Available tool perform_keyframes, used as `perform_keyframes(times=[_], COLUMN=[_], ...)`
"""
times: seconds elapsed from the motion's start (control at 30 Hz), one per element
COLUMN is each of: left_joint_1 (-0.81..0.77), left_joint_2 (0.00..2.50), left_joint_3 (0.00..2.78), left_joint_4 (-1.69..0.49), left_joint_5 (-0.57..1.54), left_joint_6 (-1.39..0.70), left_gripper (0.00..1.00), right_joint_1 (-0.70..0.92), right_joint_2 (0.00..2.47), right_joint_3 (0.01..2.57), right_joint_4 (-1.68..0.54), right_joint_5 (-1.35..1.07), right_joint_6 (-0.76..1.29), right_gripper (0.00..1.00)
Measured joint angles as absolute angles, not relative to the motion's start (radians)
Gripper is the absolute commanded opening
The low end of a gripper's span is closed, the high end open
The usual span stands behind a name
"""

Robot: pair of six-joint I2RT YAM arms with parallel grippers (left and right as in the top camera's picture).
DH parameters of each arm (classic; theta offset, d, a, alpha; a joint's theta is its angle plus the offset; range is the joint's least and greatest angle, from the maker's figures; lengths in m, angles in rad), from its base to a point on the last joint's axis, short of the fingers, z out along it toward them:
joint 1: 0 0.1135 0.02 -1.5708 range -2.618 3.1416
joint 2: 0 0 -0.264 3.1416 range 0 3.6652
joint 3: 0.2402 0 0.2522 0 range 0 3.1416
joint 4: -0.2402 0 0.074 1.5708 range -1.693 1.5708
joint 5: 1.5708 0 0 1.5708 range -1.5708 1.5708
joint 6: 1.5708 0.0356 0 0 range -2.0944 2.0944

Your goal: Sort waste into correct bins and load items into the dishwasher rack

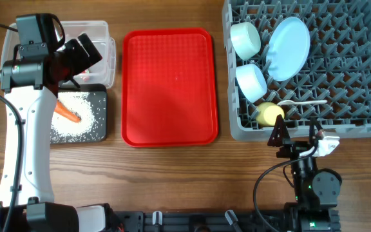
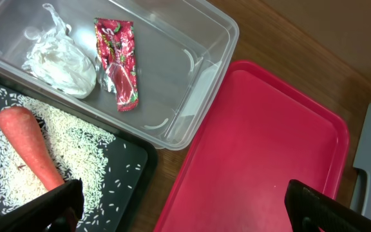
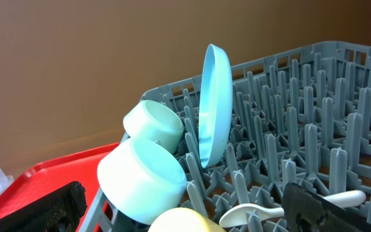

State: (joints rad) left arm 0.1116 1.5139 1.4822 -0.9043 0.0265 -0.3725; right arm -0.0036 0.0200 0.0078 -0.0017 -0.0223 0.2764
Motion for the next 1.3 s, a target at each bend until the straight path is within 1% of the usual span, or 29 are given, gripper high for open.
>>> perform_keyframes(times=[0.77,0.87,1.0,1.07,1.13,1.17,1.23,1.3], left_joint_1=[0.112,0.111,0.111,0.111,0.111,0.111,0.115,0.13], left_joint_2=[1.513,1.484,1.345,1.234,1.08,1.021,0.874,0.723], left_joint_3=[1.482,1.47,1.356,1.242,1.055,0.991,0.793,0.597], left_joint_4=[-0.915,-0.881,-0.63,-0.455,-0.232,-0.194,-0.016,0.066], left_joint_5=[0.027,0.025,0.023,0.028,0.043,0.05,0.061,0.069], left_joint_6=[-0.373,-0.373,-0.373,-0.356,-0.309,-0.294,-0.27,-0.255], left_gripper=[1.0,1.0,1.0,1.0,1.0,1.0,1.0,1.0], right_joint_1=[-0.004,-0.004,-0.004,-0.004,-0.004,-0.004,-0.004,-0.004], right_joint_2=[0.02,0.02,0.02,0.02,0.02,0.02,0.02,0.02], right_joint_3=[0.008,0.008,0.008,0.008,0.008,0.008,0.008,0.008], right_joint_4=[-0.002,-0.002,-0.002,-0.001,0.0,0.0,0.001,0.001], right_joint_5=[-0.022,-0.023,-0.023,-0.023,-0.023,-0.024,-0.025,-0.025], right_joint_6=[0.284,0.284,0.284,0.284,0.284,0.284,0.284,0.285], right_gripper=[1.0,1.0,1.0,1.0,1.0,1.0,1.0,1.0])
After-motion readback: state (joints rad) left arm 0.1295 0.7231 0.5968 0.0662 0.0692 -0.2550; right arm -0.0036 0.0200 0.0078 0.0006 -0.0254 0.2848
